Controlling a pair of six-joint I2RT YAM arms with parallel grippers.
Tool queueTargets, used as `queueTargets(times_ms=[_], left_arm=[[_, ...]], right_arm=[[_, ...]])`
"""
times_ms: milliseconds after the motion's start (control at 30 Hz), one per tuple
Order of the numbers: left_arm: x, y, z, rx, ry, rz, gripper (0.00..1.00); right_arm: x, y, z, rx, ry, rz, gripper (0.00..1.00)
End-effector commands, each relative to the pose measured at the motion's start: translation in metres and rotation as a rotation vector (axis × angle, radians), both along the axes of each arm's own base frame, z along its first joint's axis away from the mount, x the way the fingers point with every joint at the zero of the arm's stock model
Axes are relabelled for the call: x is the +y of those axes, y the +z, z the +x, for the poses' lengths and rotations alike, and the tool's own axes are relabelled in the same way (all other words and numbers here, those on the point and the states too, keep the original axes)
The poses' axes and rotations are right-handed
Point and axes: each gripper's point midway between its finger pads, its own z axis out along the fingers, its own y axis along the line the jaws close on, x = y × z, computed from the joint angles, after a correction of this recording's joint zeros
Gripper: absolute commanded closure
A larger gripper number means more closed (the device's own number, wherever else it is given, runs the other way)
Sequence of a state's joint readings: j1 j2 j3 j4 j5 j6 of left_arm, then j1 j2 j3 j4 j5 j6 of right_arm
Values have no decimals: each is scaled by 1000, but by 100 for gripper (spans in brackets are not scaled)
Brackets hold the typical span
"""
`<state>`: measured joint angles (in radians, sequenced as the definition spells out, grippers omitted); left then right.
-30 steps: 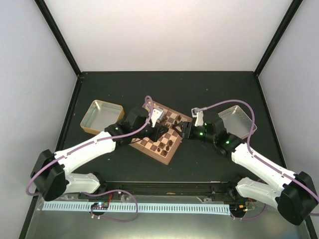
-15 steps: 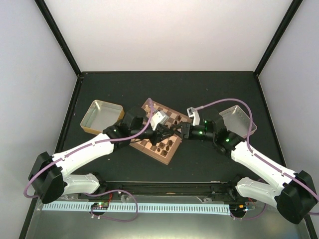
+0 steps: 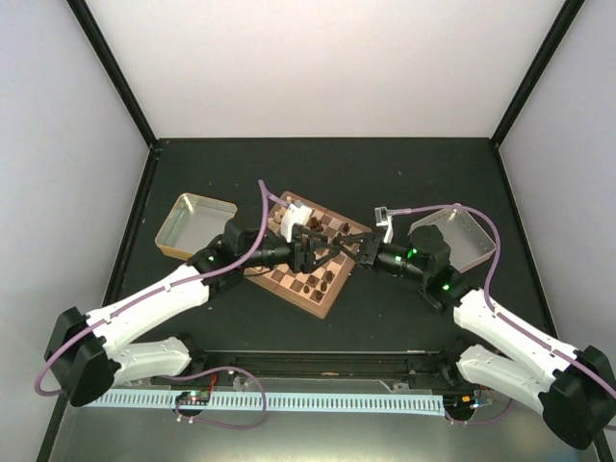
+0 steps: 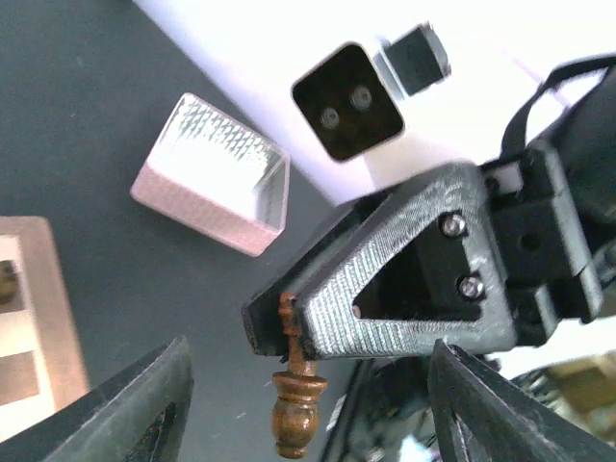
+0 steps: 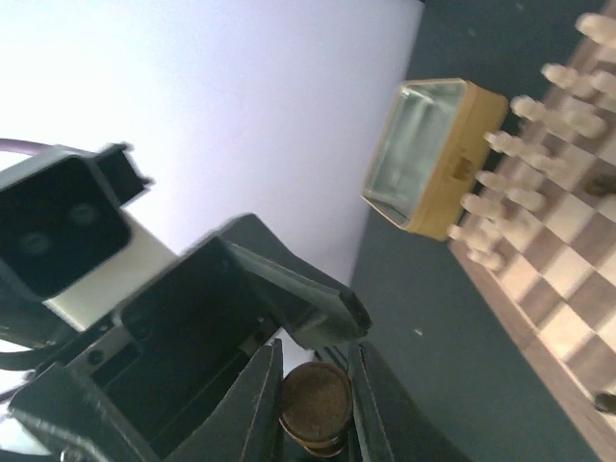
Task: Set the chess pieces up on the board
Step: Place the chess piece on the chessboard.
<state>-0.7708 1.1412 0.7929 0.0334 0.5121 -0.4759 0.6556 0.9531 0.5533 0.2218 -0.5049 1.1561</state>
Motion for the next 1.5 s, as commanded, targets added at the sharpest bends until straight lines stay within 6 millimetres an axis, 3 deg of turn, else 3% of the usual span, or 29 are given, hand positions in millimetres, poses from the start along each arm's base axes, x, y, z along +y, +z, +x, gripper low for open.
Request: queueTargets(times_ms=[0, 167, 467, 600, 1033, 1233, 1300, 1467], left_arm=[[4, 45, 3, 188, 88, -233, 30], [8, 73, -8, 265, 46, -385, 32], [10, 98, -16, 197, -5, -467, 57], [8, 101, -18, 198, -26, -467, 78], [-1, 108, -22, 184, -92, -468, 72], [1, 102, -12, 161, -28, -438, 88], [3, 98, -7, 140, 11, -403, 97], [20, 65, 3, 141, 132, -169, 98]], right_arm=[[-9, 77, 3, -176, -58, 222, 88], [-11, 105, -3, -292, -45, 252, 88], [-10, 104, -5, -272, -27, 288, 88], [-10, 103, -4, -267, -28, 288, 88], [-7, 96, -1, -254, -30, 274, 88], [-5, 92, 0, -248, -26, 260, 88], [-6, 87, 2, -240, -36, 242, 83], [-15, 65, 11, -214, -117, 144, 51]])
